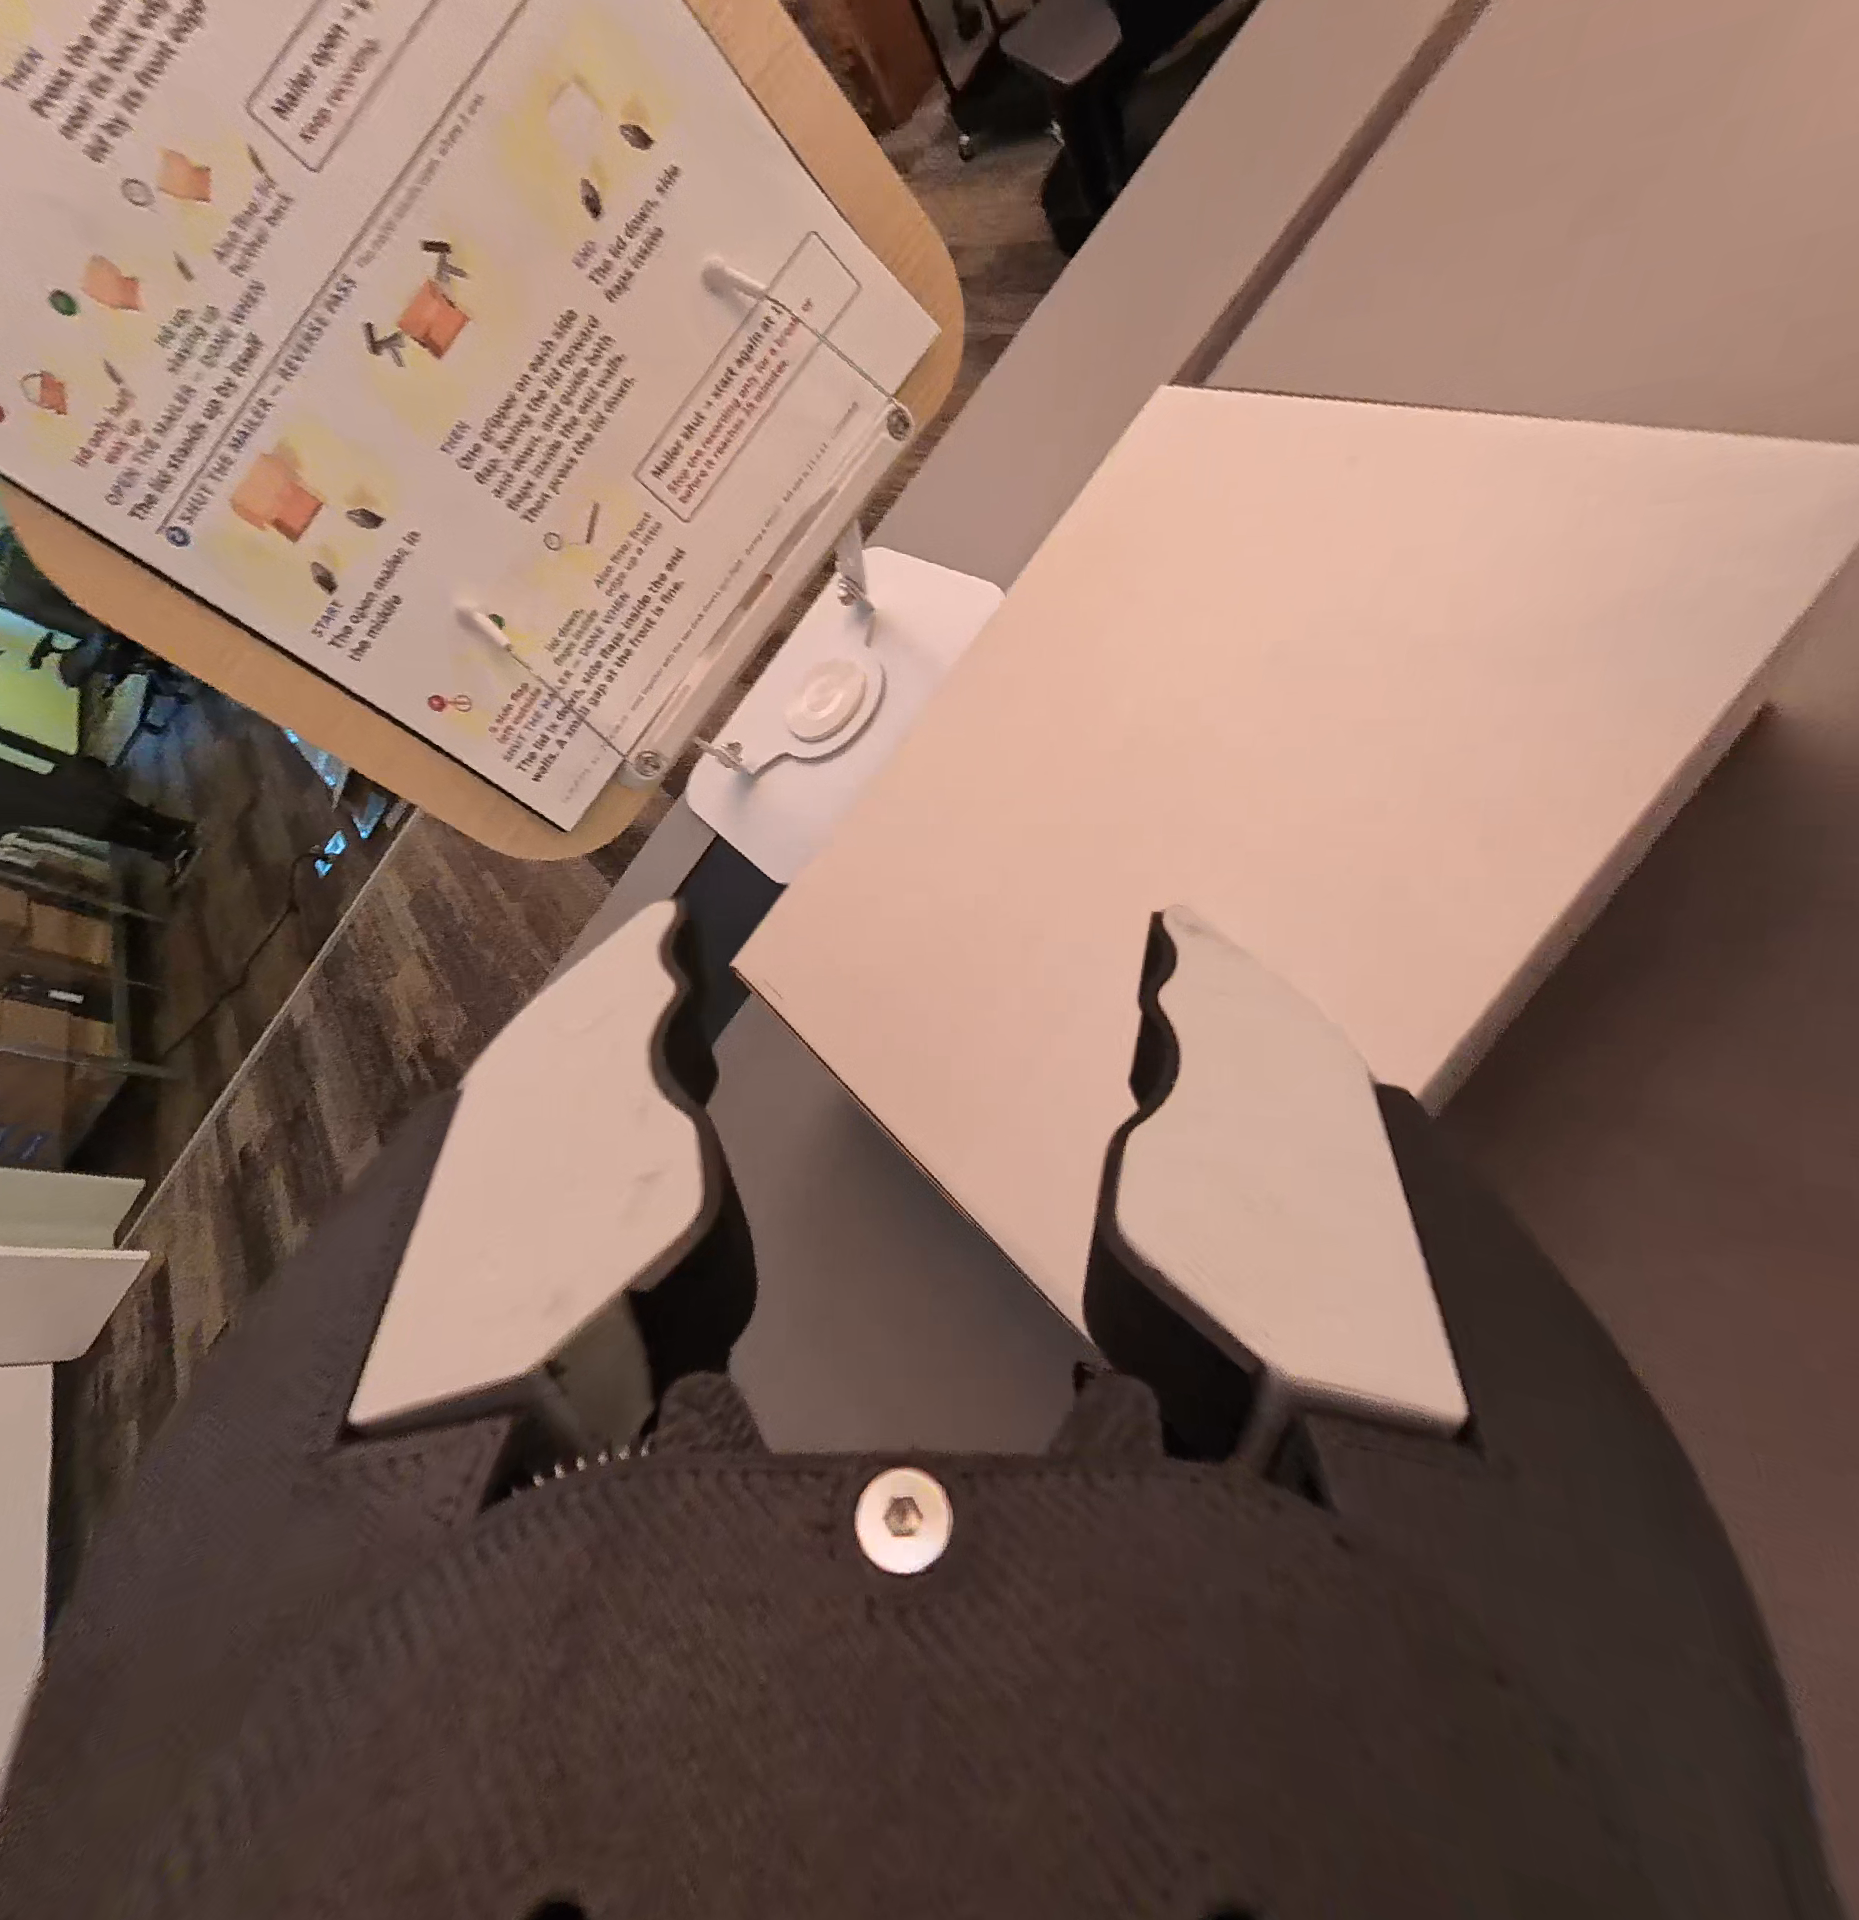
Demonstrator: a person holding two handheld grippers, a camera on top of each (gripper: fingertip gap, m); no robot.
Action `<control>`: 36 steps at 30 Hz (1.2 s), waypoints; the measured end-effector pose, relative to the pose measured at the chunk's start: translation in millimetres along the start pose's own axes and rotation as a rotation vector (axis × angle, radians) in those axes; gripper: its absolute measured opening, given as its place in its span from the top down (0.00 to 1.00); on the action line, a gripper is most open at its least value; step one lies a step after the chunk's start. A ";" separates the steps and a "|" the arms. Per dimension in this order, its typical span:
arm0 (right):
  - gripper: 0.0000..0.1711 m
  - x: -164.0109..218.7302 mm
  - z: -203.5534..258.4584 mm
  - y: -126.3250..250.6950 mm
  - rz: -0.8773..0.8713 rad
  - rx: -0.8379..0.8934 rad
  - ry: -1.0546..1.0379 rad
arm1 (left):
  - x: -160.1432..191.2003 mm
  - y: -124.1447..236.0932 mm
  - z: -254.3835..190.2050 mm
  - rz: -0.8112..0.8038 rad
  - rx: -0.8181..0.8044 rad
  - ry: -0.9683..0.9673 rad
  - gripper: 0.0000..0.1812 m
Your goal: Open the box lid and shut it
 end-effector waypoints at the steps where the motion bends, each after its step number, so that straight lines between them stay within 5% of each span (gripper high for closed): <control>1: 0.69 -0.2 -1.4 0.8 -0.002 -0.003 -0.003 | 0.5 -0.2 -2.5 0.005 0.025 -0.013 0.56; 10: 0.69 -6.9 -6.6 15.8 -0.046 0.002 0.007 | 3.0 -20.9 -47.6 0.122 0.187 -0.273 0.57; 15: 0.69 -18.1 12.4 15.4 -0.112 -0.120 0.061 | 18.6 -22.3 -35.2 0.124 0.221 -0.246 0.60; 19: 0.69 -37.8 51.0 12.6 -0.172 -0.285 0.168 | 38.2 -26.2 -17.6 0.092 0.390 -0.162 0.56; 26: 0.69 -70.2 141.5 0.8 -0.237 -0.504 0.344 | 50.8 -38.5 -22.4 0.213 0.429 -0.227 0.54; 31: 0.70 -68.1 178.8 -14.3 -0.110 -0.563 0.393 | 54.5 -47.9 -15.0 0.102 0.540 -0.200 0.57; 36: 0.79 -63.4 193.3 -20.5 -0.057 -0.497 0.437 | 52.8 -63.5 5.2 -0.052 0.458 -0.108 0.59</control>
Point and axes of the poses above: each gripper's, where its closed fingertips meet, y back along the fingers, x out of its underside, z = x × y across the jaws, the point moved 10 cm from there along y, back along the fingers, and after that the axes turned 11 degrees about z, right-handed, at the moved point
